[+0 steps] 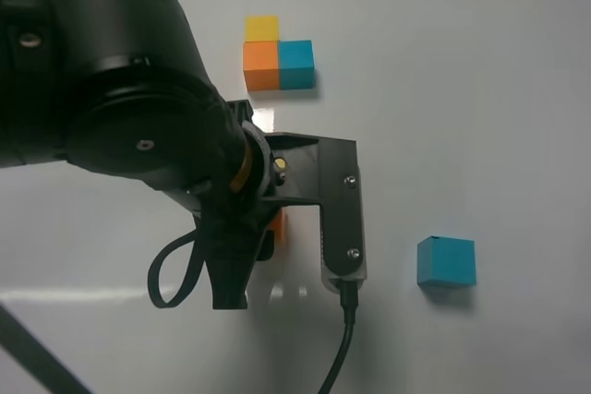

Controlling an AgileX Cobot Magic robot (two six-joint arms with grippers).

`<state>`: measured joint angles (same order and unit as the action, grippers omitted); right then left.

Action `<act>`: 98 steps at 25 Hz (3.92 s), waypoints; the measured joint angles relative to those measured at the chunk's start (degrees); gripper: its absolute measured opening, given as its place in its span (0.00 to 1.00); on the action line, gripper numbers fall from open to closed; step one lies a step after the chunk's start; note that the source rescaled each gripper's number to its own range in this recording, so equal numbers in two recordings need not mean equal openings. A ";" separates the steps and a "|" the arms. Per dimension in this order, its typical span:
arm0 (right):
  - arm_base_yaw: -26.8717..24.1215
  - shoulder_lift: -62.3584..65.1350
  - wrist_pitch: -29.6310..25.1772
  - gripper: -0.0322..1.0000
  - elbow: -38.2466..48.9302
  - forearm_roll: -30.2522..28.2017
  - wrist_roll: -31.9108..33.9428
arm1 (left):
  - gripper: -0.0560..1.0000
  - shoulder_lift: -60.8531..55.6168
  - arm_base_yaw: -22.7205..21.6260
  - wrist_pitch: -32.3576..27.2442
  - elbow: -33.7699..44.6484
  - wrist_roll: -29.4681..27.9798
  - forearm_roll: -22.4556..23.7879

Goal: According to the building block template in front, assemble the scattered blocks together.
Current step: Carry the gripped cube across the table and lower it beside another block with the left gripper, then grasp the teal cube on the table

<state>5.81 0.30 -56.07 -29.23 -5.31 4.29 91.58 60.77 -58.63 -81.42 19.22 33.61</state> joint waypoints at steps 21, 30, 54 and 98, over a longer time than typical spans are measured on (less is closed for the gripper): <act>0.00 0.00 0.00 0.52 0.00 0.00 0.04 | 0.30 1.78 -0.04 -1.04 -0.13 -0.19 -1.01; 0.00 0.00 0.00 0.52 0.00 0.00 0.04 | 0.30 1.78 -0.92 -2.10 -0.61 -0.12 -2.10; 0.00 0.00 0.00 0.52 0.00 0.00 0.04 | 0.93 -6.07 -2.76 -10.72 -12.43 -2.94 -4.92; 0.00 0.00 0.00 0.52 0.00 0.00 0.05 | 0.93 -91.73 -65.63 -2.66 52.54 -15.80 -41.07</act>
<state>5.81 0.30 -56.07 -29.23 -5.31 4.34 -0.14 -4.87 -61.29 -28.88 3.43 -7.45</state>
